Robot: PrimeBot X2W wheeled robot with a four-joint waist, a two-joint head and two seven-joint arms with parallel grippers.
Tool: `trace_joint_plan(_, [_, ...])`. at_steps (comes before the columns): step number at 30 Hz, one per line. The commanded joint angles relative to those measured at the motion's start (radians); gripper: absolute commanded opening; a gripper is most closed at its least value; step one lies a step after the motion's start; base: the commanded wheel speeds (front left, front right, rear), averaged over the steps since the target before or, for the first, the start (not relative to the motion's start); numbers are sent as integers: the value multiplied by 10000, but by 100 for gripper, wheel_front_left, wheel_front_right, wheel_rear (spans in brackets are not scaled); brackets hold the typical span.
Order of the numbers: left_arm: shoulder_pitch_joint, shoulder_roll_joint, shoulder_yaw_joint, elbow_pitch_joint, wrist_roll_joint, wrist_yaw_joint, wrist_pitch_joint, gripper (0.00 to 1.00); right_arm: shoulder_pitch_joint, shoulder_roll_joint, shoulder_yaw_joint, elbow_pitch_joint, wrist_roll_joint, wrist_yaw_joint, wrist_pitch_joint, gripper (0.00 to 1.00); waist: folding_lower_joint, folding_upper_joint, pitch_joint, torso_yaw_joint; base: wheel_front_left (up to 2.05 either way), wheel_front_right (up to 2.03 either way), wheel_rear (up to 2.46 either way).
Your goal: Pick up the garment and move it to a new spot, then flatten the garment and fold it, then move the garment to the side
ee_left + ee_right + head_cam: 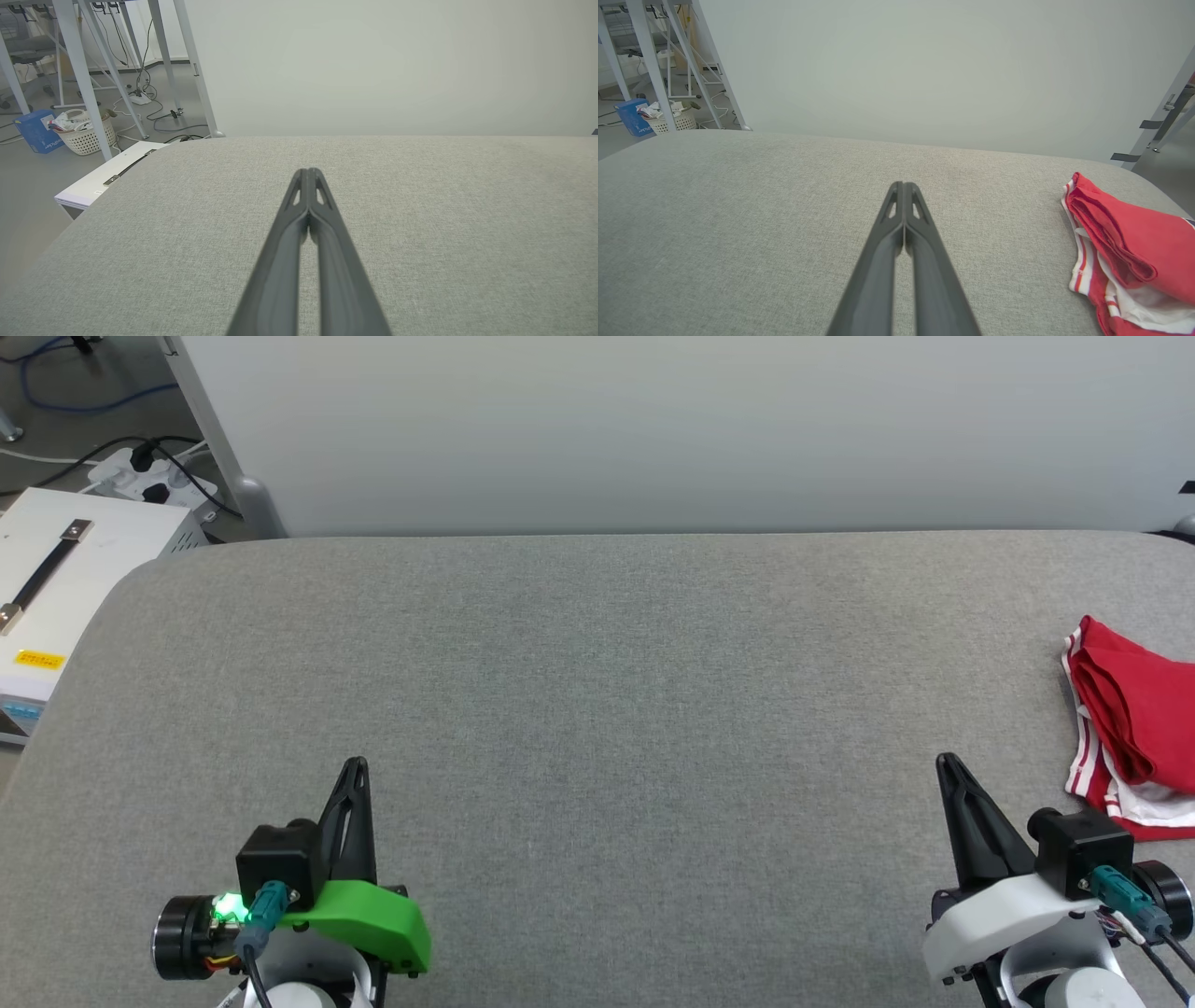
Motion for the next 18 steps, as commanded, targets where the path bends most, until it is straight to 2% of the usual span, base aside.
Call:
trace_joint_plan(1, [65, -41, 52, -59, 120, 59, 68, 0, -24, 27, -29, -89, -99, -4, 81, 0, 0, 0, -6, 0, 0, 0, 0])
trace_joint_plan(18, [80, -70, 107, -232, 295, 78, 411, 0, -29, 82, -57, -203, -341, -5, 424, 0, 0, 0, -70, -2, 0, 0, 0])
